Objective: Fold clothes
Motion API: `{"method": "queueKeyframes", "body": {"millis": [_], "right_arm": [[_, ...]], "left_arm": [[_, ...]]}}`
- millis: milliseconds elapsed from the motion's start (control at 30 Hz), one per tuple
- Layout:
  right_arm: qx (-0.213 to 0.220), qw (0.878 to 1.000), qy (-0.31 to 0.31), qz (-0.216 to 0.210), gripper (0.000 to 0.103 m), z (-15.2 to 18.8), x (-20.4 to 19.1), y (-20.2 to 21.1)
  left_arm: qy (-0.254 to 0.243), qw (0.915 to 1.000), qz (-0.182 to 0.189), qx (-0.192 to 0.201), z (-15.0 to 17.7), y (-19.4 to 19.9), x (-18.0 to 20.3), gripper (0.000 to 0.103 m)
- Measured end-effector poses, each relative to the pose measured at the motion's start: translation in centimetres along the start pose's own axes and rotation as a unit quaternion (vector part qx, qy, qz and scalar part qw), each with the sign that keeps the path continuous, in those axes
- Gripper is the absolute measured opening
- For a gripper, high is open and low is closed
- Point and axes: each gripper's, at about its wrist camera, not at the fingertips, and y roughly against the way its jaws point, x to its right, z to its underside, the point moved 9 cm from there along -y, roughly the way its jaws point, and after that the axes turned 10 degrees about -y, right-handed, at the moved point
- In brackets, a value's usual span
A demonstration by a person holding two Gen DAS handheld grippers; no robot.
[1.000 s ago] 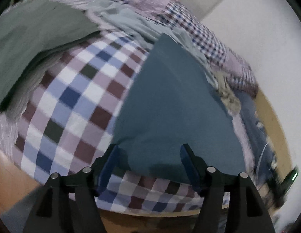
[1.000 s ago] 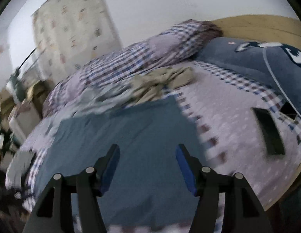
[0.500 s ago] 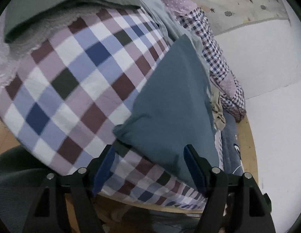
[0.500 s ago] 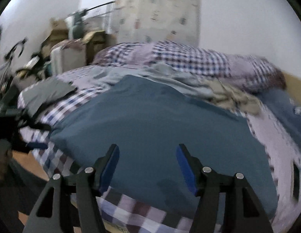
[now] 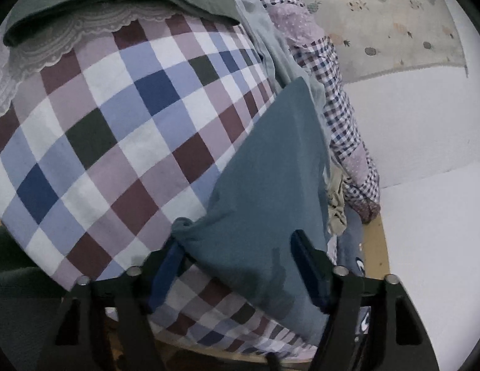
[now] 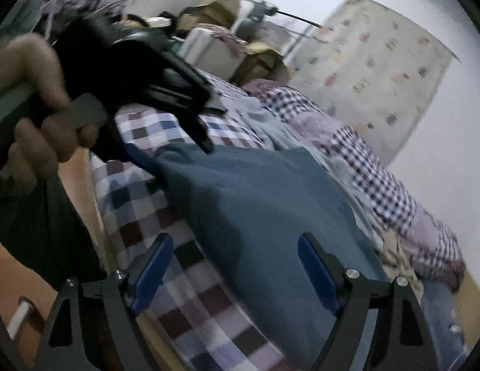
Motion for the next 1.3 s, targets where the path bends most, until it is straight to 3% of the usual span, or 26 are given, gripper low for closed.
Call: {"method": "queueKeyframes", "body": {"millis": [67, 200, 400, 467, 667, 700, 800, 900, 1000, 1067, 1133, 1300], "right_arm": [[0.009, 1.000, 0.018, 0.000, 0.086, -0.5, -0.8, -0.7], [0.024, 0.998, 0.052, 0.002, 0.086, -1.5, -2.3, -2.3], [0.041, 0.993, 0.110, 0.015, 0.086, -2.8, -4.9, -4.6], [0.041, 0.994, 0.105, 0.015, 0.086, -3.0, -4.8, -5.1], [0.023, 0.994, 0.104, 0.034, 0.084, -3.0, -3.3, -7.1], [0.016, 0.994, 0.101, 0.033, 0.077, -2.8, -3.0, -7.5], [-0.006, 0.995, 0.092, 0.029, 0.031, -2.5, -2.3, -8.5], [-0.013, 0.997, 0.076, 0.009, 0.016, -2.8, -1.8, -9.2], [-0.013, 0.998, 0.059, 0.000, 0.009, -3.4, -1.4, -9.2], [-0.010, 0.999, 0.051, -0.005, 0.008, -3.7, -1.0, -9.0], [-0.005, 0.999, 0.043, -0.007, 0.007, -4.1, -0.8, -8.6], [0.006, 0.999, 0.030, -0.012, 0.007, -4.4, -0.8, -6.9]], "left_arm": [[0.004, 1.0000, 0.003, -0.004, 0.0, 0.2, -0.2, 0.038], [0.014, 0.9994, 0.030, 0.006, -0.4, 0.8, 0.0, 0.018], [0.013, 0.9959, 0.087, 0.020, -1.1, 2.3, 1.5, 0.011], [0.007, 0.9946, 0.101, 0.021, -1.4, 2.6, 2.1, 0.011], [0.004, 0.9930, 0.116, 0.020, -1.7, 2.9, 2.8, 0.010], [0.005, 0.9927, 0.119, 0.021, -1.8, 3.0, 2.9, 0.010], [0.011, 0.9924, 0.121, 0.020, -1.8, 3.1, 3.1, 0.011], [0.019, 0.9925, 0.119, 0.019, -1.5, 2.9, 3.2, 0.011], [0.020, 0.9931, 0.115, 0.017, -1.1, 2.7, 3.3, 0.019], [0.019, 0.9936, 0.110, 0.015, -0.7, 2.7, 3.3, 0.048], [0.013, 0.9943, 0.105, 0.013, -0.4, 2.7, 3.5, 0.064], [-0.016, 0.9945, 0.104, 0.004, 0.0, 1.5, 4.9, 0.067]]}}
